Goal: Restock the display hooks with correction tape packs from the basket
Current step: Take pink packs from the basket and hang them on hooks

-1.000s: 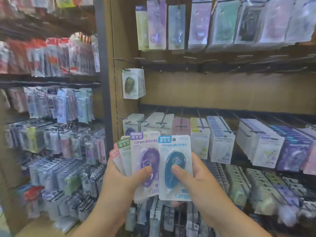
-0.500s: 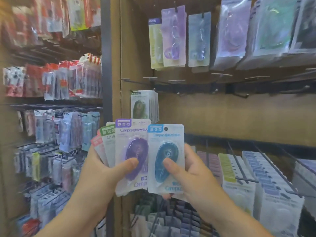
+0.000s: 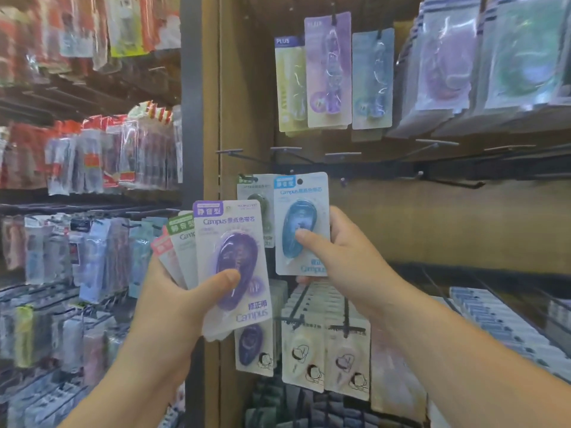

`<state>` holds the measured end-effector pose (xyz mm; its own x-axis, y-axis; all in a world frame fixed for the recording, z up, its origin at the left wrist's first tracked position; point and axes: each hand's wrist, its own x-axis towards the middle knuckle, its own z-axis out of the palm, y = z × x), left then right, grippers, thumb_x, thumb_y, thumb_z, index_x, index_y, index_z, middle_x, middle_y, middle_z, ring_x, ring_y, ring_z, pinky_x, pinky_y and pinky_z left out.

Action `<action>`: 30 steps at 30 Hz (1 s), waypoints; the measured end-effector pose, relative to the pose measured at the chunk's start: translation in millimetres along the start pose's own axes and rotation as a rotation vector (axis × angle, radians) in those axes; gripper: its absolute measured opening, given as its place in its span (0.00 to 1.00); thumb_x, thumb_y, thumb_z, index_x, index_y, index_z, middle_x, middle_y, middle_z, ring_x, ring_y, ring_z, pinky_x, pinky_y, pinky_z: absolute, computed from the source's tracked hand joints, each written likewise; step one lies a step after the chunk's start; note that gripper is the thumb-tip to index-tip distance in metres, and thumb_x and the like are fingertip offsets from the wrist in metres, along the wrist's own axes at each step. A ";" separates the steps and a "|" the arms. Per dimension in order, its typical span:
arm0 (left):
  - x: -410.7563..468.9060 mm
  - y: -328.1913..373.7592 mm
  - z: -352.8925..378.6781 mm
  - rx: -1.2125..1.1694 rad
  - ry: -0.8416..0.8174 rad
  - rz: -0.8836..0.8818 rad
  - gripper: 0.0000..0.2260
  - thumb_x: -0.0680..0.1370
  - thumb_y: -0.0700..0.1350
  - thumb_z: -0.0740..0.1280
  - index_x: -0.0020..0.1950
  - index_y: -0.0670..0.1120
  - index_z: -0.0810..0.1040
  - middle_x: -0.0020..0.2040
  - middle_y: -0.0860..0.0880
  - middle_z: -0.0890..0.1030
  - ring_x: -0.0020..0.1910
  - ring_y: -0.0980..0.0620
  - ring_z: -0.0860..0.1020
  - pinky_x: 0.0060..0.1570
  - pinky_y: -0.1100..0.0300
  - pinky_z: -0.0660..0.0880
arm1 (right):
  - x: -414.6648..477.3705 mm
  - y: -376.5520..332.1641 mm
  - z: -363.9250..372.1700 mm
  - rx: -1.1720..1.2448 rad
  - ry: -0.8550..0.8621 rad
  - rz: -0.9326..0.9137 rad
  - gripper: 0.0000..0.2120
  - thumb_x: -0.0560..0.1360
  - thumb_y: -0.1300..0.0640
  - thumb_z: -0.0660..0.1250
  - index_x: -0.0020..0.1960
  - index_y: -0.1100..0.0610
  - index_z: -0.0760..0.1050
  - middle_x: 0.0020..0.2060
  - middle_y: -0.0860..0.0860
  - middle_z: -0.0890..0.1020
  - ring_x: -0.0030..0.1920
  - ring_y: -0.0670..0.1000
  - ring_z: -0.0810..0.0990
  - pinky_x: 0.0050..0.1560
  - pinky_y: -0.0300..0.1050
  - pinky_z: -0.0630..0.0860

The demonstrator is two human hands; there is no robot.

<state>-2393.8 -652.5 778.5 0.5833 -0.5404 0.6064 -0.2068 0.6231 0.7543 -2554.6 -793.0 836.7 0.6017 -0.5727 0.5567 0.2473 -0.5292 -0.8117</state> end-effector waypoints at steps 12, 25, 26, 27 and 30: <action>29.0 2.4 -29.0 -0.077 -0.121 0.004 0.30 0.59 0.36 0.80 0.60 0.49 0.82 0.51 0.45 0.89 0.45 0.42 0.88 0.36 0.51 0.85 | 37.8 17.0 25.0 -0.039 0.230 0.057 0.13 0.83 0.52 0.65 0.67 0.46 0.72 0.58 0.43 0.83 0.50 0.47 0.87 0.40 0.48 0.85; 37.2 -9.5 -42.4 -0.125 -0.152 -0.052 0.32 0.57 0.45 0.82 0.61 0.50 0.81 0.50 0.45 0.89 0.44 0.44 0.89 0.32 0.53 0.83 | 122.2 42.4 -5.1 -0.326 0.298 0.379 0.11 0.82 0.46 0.65 0.63 0.48 0.73 0.58 0.51 0.82 0.55 0.53 0.82 0.41 0.49 0.85; 37.9 -10.8 -42.2 -0.129 -0.173 -0.059 0.32 0.57 0.42 0.81 0.62 0.49 0.81 0.50 0.44 0.88 0.43 0.44 0.89 0.32 0.54 0.83 | 125.6 44.5 -6.8 -0.341 0.302 0.381 0.11 0.82 0.46 0.65 0.62 0.48 0.73 0.58 0.51 0.82 0.54 0.54 0.82 0.41 0.49 0.84; 38.7 -10.4 -40.4 -0.128 -0.194 -0.063 0.34 0.57 0.37 0.81 0.63 0.48 0.81 0.51 0.43 0.88 0.43 0.43 0.88 0.32 0.53 0.83 | 128.1 46.5 -9.0 -0.357 0.314 0.385 0.11 0.82 0.46 0.65 0.62 0.49 0.73 0.58 0.52 0.82 0.53 0.53 0.82 0.41 0.49 0.83; 39.7 -11.4 -34.5 -0.122 -0.248 -0.043 0.36 0.58 0.33 0.80 0.65 0.46 0.80 0.53 0.41 0.88 0.46 0.40 0.88 0.35 0.51 0.84 | 121.1 45.7 -11.5 -0.477 0.365 0.363 0.16 0.81 0.44 0.66 0.64 0.51 0.73 0.60 0.51 0.81 0.48 0.49 0.80 0.39 0.43 0.77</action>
<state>-2341.2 -661.5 785.3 0.3764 -0.6801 0.6291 -0.0812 0.6522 0.7537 -2479.2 -893.8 869.1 0.2691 -0.8947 0.3565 -0.3320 -0.4336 -0.8377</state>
